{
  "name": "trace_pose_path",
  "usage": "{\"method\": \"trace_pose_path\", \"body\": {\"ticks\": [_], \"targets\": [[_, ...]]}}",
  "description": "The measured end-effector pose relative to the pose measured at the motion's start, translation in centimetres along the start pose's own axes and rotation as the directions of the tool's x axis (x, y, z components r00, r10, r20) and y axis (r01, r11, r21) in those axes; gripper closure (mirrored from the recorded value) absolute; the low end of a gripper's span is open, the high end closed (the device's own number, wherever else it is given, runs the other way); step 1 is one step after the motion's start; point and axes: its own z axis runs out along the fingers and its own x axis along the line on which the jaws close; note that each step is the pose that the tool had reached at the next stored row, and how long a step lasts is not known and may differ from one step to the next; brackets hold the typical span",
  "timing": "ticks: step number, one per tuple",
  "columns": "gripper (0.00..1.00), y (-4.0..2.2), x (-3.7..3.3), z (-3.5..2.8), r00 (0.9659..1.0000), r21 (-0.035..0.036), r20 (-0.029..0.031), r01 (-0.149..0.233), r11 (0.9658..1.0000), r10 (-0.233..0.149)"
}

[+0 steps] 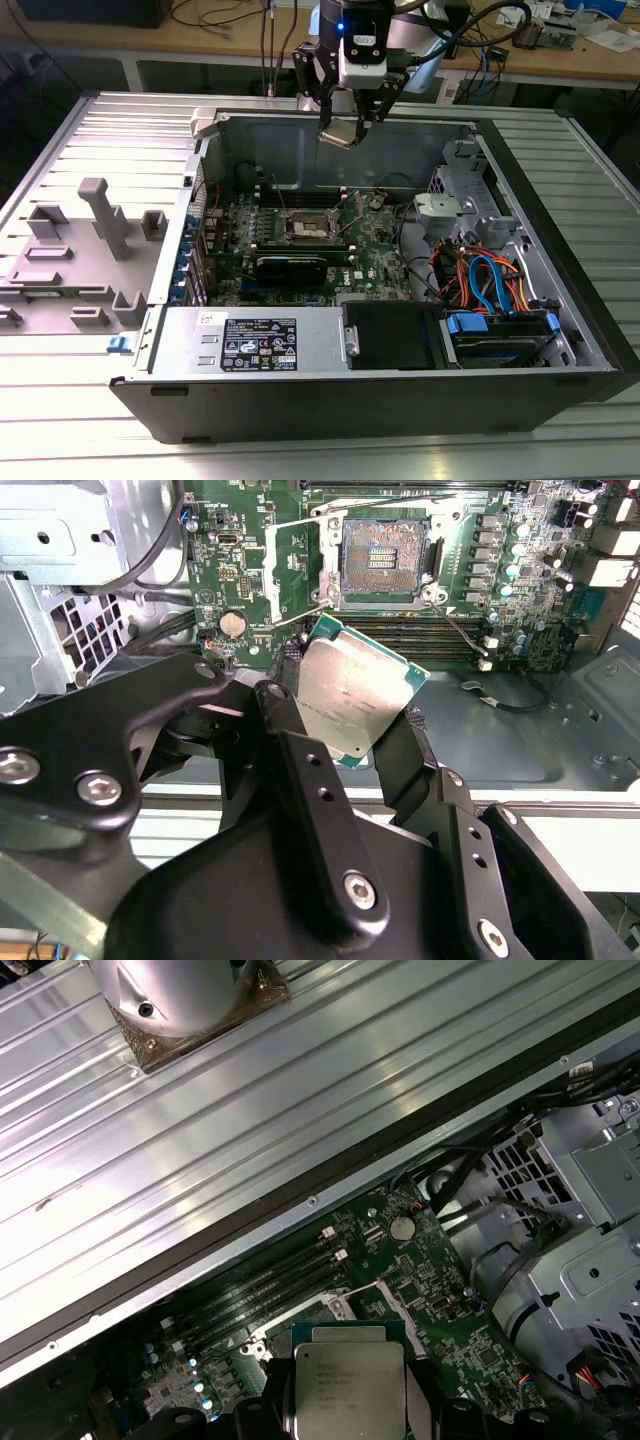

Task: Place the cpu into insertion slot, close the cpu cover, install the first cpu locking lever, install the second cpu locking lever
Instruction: 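Place the cpu into insertion slot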

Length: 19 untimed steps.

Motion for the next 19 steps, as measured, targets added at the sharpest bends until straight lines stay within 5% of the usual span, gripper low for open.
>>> {"method": "trace_pose_path", "body": {"ticks": [13, 19], "targets": [[0.46, -0.01, 0.00, 0.13, 0.9956, -0.0020, 0.0073, -0.093, 0.9956, 0.093], [0.46, -0.02, 0.00, 0.27, 0.9872, -0.0039, 0.0124, -0.159, 0.9873, 0.159]]}}
